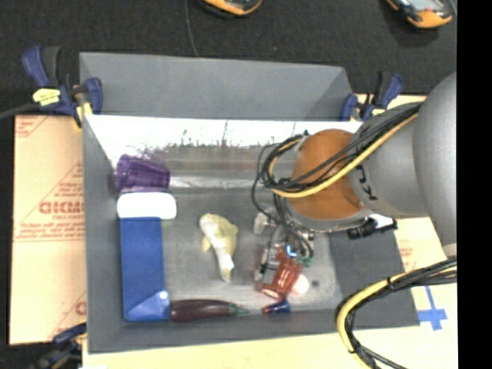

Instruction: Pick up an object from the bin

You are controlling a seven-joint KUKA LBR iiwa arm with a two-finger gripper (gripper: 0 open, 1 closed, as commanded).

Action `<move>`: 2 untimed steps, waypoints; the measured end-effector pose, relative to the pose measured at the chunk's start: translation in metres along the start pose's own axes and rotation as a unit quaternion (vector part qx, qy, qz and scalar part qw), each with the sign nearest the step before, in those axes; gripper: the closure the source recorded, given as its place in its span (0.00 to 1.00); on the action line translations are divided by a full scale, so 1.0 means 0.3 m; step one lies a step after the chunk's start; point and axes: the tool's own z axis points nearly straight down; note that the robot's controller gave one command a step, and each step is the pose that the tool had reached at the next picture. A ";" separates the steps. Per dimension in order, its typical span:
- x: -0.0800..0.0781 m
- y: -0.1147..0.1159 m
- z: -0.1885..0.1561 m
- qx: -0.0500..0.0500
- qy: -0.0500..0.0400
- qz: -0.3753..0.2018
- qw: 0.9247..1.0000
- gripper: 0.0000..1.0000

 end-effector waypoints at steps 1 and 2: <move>0.060 -0.035 -0.108 0.000 0.000 0.031 1.000 0.00; 0.064 -0.017 -0.101 0.000 -0.002 -0.030 1.000 0.00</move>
Offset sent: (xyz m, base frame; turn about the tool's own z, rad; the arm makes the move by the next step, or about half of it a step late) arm -0.0225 0.0058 0.0017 -0.2308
